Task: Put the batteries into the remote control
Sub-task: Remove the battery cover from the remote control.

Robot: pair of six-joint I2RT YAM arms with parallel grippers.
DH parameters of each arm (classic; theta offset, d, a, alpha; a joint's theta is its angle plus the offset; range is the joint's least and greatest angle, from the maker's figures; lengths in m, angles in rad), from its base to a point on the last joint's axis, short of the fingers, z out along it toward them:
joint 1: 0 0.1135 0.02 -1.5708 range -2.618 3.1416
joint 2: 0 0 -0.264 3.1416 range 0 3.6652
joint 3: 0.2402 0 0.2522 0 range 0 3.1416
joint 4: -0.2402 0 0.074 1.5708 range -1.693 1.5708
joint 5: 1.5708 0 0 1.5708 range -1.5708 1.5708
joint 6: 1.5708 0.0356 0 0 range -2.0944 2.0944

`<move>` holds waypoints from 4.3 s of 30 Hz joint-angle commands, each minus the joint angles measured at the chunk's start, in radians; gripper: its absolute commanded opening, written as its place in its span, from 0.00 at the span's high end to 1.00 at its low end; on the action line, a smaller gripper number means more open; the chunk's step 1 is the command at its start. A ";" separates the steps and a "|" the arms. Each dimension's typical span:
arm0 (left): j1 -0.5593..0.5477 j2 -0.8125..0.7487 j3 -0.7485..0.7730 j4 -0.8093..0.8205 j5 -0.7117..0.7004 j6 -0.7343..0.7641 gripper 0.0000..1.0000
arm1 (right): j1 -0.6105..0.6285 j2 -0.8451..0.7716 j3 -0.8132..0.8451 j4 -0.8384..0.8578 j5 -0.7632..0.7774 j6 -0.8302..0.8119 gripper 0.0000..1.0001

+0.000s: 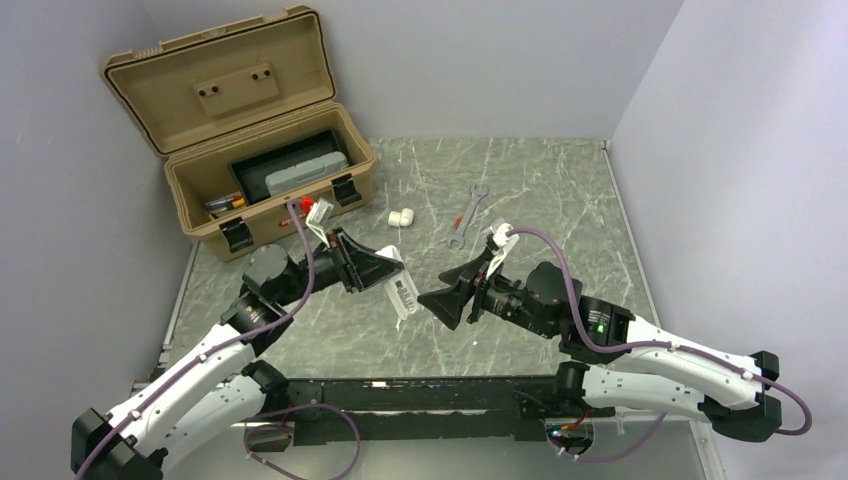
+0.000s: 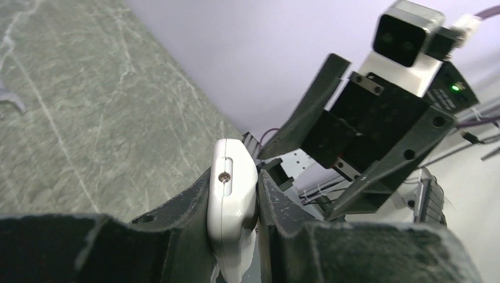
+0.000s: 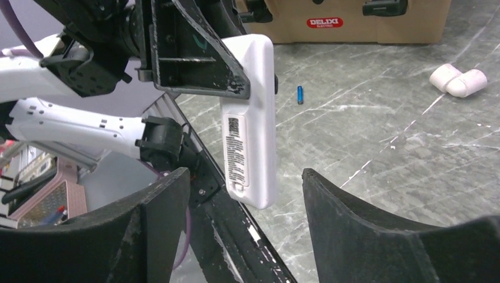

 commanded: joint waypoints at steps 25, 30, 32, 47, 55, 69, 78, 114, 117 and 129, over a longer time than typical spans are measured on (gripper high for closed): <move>0.000 -0.117 -0.055 -0.130 0.109 0.080 1.00 | 0.006 -0.197 -0.193 0.041 -0.022 -0.208 0.33; 0.001 -0.100 -0.112 -0.074 0.093 -0.027 1.00 | 0.007 -0.248 -0.268 0.114 -0.079 -0.349 0.40; 0.000 -0.104 -0.128 -0.079 0.078 -0.054 1.00 | 0.007 -0.220 -0.250 0.089 -0.102 -0.394 0.40; 0.000 -0.112 -0.285 0.056 0.100 -0.280 1.00 | 0.013 -0.150 -0.126 -0.001 -0.358 -0.601 0.56; 0.000 -0.018 -0.340 0.340 0.193 -0.356 1.00 | 0.015 -0.039 -0.031 -0.102 -0.345 -0.676 0.68; 0.001 0.078 -0.453 0.670 0.152 -0.508 1.00 | 0.015 0.104 0.091 -0.232 -0.469 -0.781 0.60; 0.000 -0.070 -0.377 0.309 0.125 -0.416 1.00 | 0.015 0.148 0.136 -0.263 -0.550 -0.822 0.60; -0.006 -0.065 -0.262 0.104 0.174 -0.353 1.00 | 0.104 0.292 0.134 -0.174 -0.578 -1.018 0.71; -0.006 -0.070 -0.261 0.093 0.172 -0.350 1.00 | 0.113 0.286 0.129 -0.161 -0.559 -1.029 0.71; -0.007 -0.077 -0.266 0.102 0.170 -0.362 1.00 | 0.127 0.299 0.130 -0.178 -0.551 -1.036 0.67</move>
